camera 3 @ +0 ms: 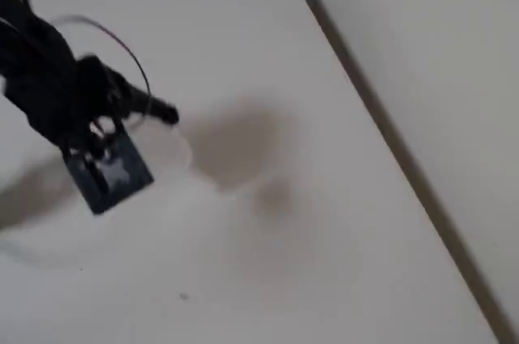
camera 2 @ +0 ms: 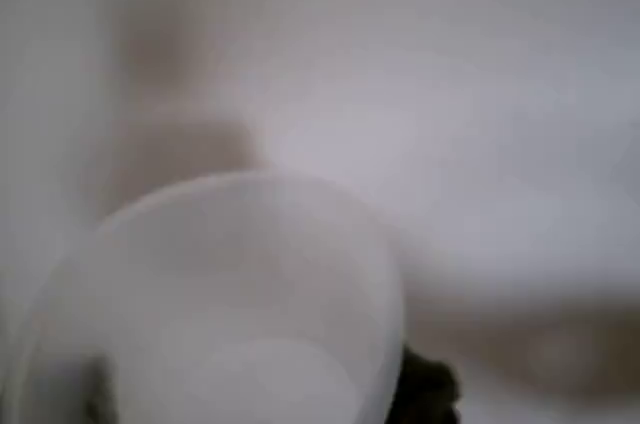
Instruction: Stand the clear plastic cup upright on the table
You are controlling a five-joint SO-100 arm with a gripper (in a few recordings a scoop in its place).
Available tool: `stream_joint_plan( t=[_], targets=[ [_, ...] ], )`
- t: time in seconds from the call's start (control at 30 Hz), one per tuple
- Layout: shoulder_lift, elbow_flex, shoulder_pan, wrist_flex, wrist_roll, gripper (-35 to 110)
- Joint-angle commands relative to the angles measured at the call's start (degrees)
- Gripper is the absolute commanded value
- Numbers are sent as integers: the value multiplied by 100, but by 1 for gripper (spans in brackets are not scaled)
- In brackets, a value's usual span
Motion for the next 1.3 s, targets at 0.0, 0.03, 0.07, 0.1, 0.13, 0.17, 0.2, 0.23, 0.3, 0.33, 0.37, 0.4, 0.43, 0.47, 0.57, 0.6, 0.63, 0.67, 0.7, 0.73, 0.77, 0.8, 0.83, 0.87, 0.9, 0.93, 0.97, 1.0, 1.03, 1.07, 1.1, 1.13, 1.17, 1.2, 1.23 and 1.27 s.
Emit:
stream_joint_plan(
  t=[0.0,0.03,0.07,0.1,0.13,0.17,0.2,0.23,0.3,0.33,0.37,0.4,0.43,0.47,0.57,0.6,0.63,0.67,0.7,0.73,0.77,0.8,0.83,0.87,0.9,0.93,0.97,1.0,1.03,1.07,1.1,1.13,1.17,1.2,1.23,1.27],
  targets=[
    [677,-413,-9,-149,-879,13],
    [694,-404,44,-255,-1063,12],
    [703,-404,97,-352,-1239,12],
    [703,-404,149,-448,-1441,12],
    [703,-404,193,-545,-1652,12],
    [694,-404,229,-633,-1863,12],
    [686,-396,264,-712,-2074,12],
    [686,-360,299,-817,-2268,12],
    [809,-185,369,-1143,-2558,12],
    [932,9,404,-1389,-2733,12],
    [1107,290,448,-1705,-2909,12],
    [1310,615,475,-2048,-3076,12],
    [1529,958,501,-2373,-3243,12],
    [1775,1345,510,-2725,-3375,12],
    [2681,2707,545,-3858,-3841,13],
    [2997,3217,545,-4298,-3981,14],
    [3340,3771,545,-4781,-4148,14],
    [3709,4386,536,-5282,-4324,14],
    [4078,5010,519,-5739,-4500,14],
    [4412,5634,492,-6196,-4693,14],
    [4746,6240,466,-6662,-4887,14],
    [5062,6855,439,-7128,-5089,14],
    [5361,7497,396,-7611,-5273,14],
    [5643,8104,360,-8095,-5476,14],
    [5845,8657,316,-8552,-5678,14],
    [6021,9149,272,-8912,-5854,14],
    [6170,9606,237,-9202,-6003,14],
    [6311,9993,193,-9448,-6108,14],
    [6398,10345,149,-9659,-6231,14],
    [6442,10652,105,-9888,-6328,14],
    [6460,10916,62,-10072,-6416,14],
    [6478,10995,26,-9993,-6442,14],
    [6478,10995,18,-9888,-6398,14],
    [6434,10995,18,-9896,-6346,14],
    [6398,10995,26,-9896,-6319,14],
    [6372,10995,26,-9861,-6319,14]
  ],
)
